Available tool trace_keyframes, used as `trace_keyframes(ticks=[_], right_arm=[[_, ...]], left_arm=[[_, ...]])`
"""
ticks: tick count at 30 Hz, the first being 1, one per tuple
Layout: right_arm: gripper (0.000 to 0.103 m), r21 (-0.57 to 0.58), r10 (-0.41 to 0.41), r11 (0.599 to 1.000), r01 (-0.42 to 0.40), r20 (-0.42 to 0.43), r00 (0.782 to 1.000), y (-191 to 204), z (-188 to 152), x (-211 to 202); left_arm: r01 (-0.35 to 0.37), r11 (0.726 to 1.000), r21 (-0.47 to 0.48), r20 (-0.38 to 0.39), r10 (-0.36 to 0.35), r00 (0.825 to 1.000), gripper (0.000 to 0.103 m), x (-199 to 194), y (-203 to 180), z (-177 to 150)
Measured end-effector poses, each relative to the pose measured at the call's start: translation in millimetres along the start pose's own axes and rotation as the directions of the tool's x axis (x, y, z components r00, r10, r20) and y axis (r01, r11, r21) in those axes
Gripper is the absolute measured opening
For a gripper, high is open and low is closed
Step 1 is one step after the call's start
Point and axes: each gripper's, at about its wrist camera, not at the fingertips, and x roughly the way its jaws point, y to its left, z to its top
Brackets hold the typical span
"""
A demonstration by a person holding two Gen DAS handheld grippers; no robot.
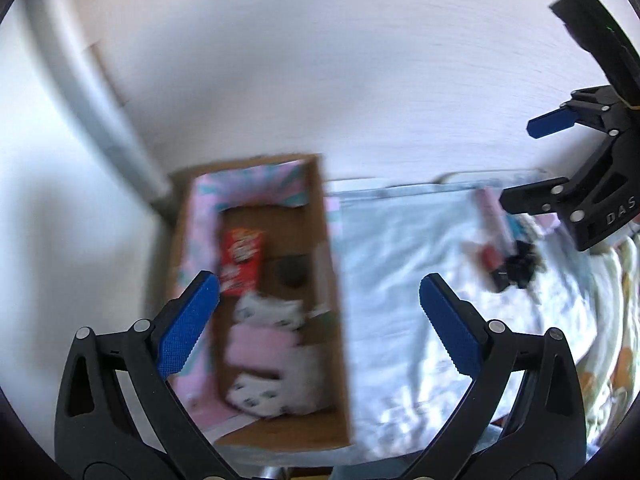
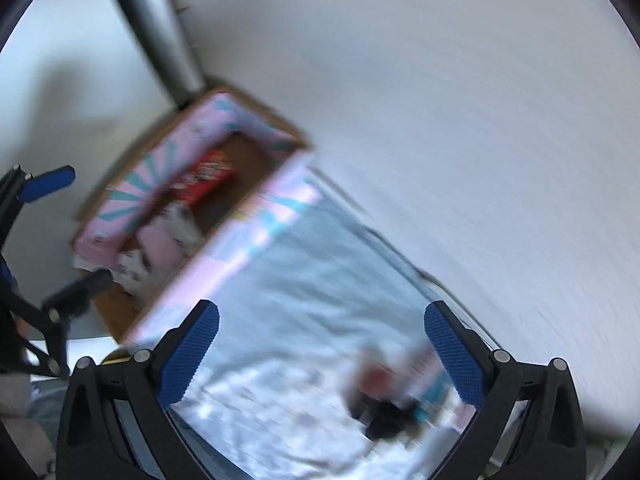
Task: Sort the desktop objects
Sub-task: 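Move both tools back over the remaining items on the bed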
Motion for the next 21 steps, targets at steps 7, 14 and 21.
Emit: trace_keyframes(ticks=[7, 14, 21], right_arm=[[0.103, 0.231, -0.075, 0.970, 0.070, 0.013, 0.997, -81.0, -88.4, -34.4], [0.103, 0.374, -0.129, 0.919, 0.125, -0.015, 0.992, -128.2, -164.7, -42.6], [0.103, 0.455, -0.079, 0.887, 0.082, -0.027, 0.997, -165.8, -201.7, -16.9]], left_arm=[[0.129, 0.978, 0.164, -0.029, -0.125, 0.992, 0.100, 20.3, -87.8, 21.7], [0.186, 0.944, 0.273, -0.073, -0.173, 0.982, 0.100, 52.3, -159.8, 40.8], [0.232, 0.922, 0.310, -0.167, -0.187, 0.968, 0.098, 108.8, -213.2, 54.1]])
